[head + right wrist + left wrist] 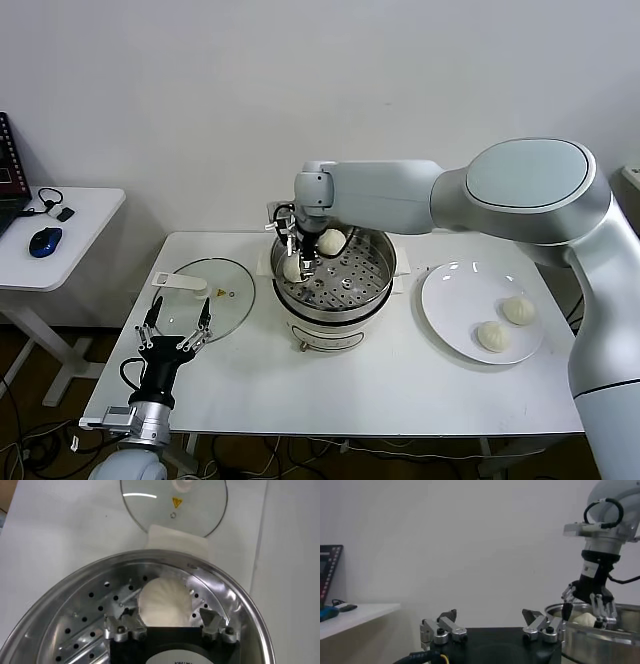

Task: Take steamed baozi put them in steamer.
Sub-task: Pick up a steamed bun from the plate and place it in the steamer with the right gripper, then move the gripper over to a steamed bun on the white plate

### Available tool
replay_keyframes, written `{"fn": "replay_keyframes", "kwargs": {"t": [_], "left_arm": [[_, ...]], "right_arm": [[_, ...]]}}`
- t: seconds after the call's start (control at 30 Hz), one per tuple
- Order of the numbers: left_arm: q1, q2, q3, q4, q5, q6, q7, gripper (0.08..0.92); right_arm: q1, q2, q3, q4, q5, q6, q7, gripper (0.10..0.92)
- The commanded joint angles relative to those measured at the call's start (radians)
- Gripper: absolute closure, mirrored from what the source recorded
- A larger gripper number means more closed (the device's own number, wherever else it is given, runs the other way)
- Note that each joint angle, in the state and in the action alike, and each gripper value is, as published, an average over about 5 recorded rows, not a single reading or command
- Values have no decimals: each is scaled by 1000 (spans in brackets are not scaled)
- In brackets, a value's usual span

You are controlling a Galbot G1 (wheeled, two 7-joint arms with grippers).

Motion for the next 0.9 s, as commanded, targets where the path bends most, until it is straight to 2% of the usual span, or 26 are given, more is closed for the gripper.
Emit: {"fn": "replay_keyframes", "kwargs": {"t": [0.03, 0.43, 0.9], "left_arm": [[0, -2, 1, -5, 1, 3, 0, 177], [6, -3, -4, -26, 1, 16, 1, 177], [27, -25, -12, -29, 12, 12, 0, 177]], "right_arm": [[90, -46, -26, 79, 29, 9, -9, 204], [323, -189, -151, 263, 89, 96, -104, 203], [384, -553, -326, 365, -110, 305, -172, 203]]}}
